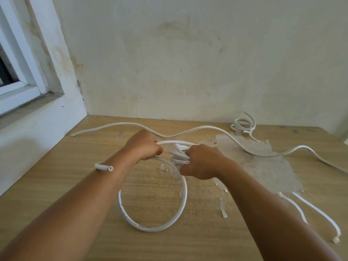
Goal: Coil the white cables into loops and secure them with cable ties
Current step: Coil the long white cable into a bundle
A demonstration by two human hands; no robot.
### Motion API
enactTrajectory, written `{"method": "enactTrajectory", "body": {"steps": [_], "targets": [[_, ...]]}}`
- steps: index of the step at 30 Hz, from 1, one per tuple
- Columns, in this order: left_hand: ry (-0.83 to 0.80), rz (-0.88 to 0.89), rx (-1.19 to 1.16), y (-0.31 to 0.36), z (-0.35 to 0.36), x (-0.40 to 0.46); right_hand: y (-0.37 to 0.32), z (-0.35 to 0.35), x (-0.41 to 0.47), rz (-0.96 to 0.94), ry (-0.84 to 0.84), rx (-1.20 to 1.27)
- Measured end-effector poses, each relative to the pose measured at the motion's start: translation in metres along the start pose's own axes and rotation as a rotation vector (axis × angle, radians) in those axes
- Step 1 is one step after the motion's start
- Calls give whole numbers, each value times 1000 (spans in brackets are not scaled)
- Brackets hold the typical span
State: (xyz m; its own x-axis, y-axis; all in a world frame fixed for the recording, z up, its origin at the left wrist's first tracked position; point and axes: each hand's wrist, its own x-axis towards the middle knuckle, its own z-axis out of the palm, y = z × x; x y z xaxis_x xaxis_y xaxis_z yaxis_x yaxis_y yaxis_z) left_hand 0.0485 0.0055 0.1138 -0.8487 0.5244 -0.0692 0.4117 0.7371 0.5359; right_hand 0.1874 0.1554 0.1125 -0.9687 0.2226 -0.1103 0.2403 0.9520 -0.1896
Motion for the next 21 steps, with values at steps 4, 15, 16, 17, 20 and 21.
{"method": "enactTrajectory", "body": {"steps": [4, 15, 16, 17, 20, 21], "targets": [[74, 70, 32, 10, -8, -9, 17, 19, 8, 161, 225, 56], [291, 94, 34, 6, 11, -10, 14, 35, 2, 79, 350, 528], [290, 121, 55, 9, 13, -13, 11, 36, 3, 97, 366, 556], [290, 150, 74, 13, 14, -16, 8, 36, 3, 119, 386, 605], [258, 198, 155, 25, 14, -25, -5, 33, 7, 193, 445, 835], [230, 192, 183, 28, 13, -28, -9, 32, 8, 217, 463, 881]]}}
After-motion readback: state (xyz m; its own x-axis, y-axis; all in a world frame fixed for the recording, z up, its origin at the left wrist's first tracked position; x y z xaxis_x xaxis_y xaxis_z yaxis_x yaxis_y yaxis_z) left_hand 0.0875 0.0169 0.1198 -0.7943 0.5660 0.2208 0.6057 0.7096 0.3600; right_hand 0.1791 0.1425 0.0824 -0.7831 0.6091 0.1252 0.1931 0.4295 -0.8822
